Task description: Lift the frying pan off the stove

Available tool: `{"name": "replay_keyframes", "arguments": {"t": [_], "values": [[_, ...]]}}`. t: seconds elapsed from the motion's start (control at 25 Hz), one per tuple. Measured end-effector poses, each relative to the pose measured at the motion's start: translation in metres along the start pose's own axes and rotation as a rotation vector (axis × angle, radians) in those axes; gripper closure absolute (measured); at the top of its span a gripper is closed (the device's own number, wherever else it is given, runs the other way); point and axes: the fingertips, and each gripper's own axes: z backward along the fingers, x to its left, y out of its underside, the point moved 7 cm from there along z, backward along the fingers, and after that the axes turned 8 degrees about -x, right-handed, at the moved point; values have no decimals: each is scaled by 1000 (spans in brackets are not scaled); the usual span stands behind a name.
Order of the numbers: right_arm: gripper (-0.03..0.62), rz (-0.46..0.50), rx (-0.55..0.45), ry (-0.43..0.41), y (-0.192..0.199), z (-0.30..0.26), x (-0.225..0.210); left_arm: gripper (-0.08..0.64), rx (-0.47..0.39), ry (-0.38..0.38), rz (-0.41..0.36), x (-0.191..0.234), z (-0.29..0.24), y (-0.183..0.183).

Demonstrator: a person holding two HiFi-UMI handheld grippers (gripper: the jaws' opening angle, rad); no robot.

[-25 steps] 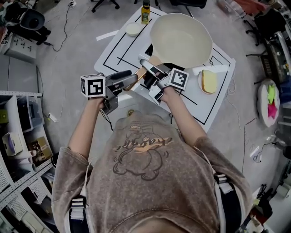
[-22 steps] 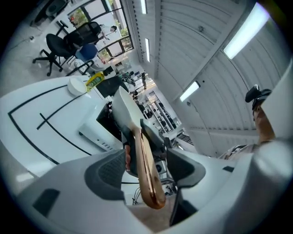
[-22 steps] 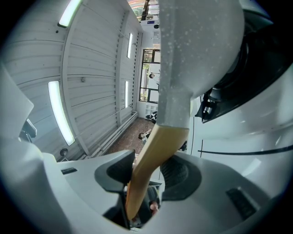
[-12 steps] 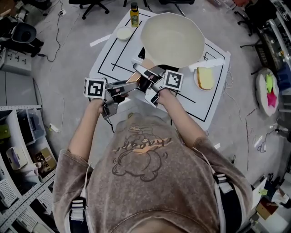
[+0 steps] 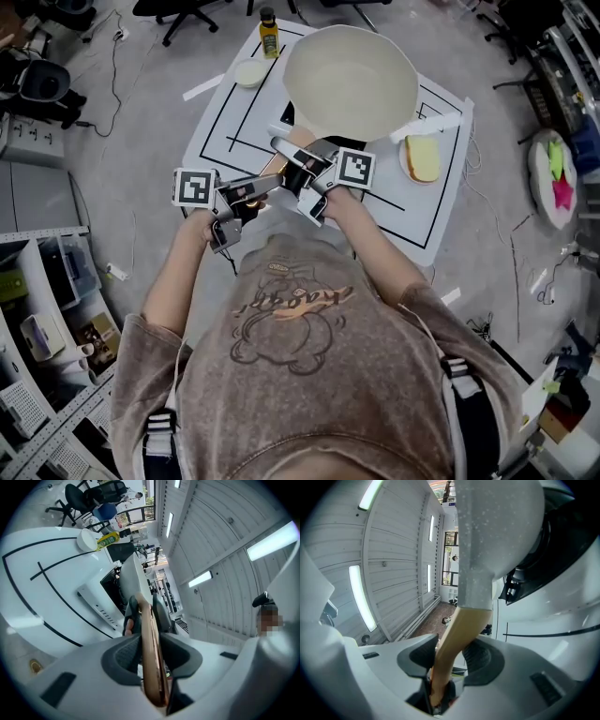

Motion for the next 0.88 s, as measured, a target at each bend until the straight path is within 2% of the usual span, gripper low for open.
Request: {"name": "replay_keyframes", "arguments": {"t": [0.2, 0.4, 0.64, 0.88], "values": [[442, -34, -21, -7, 0, -3, 0, 437, -20, 15, -28, 0, 0, -3], [448, -25, -14, 11, -1, 2, 4, 437, -56, 53, 6, -1, 0, 2], [453, -12, -2, 5, -4, 3, 12, 443, -68, 52, -41, -4, 3, -2], [454, -10, 21, 40, -3, 8, 13, 443, -100, 86, 15, -5, -3, 8]]}}
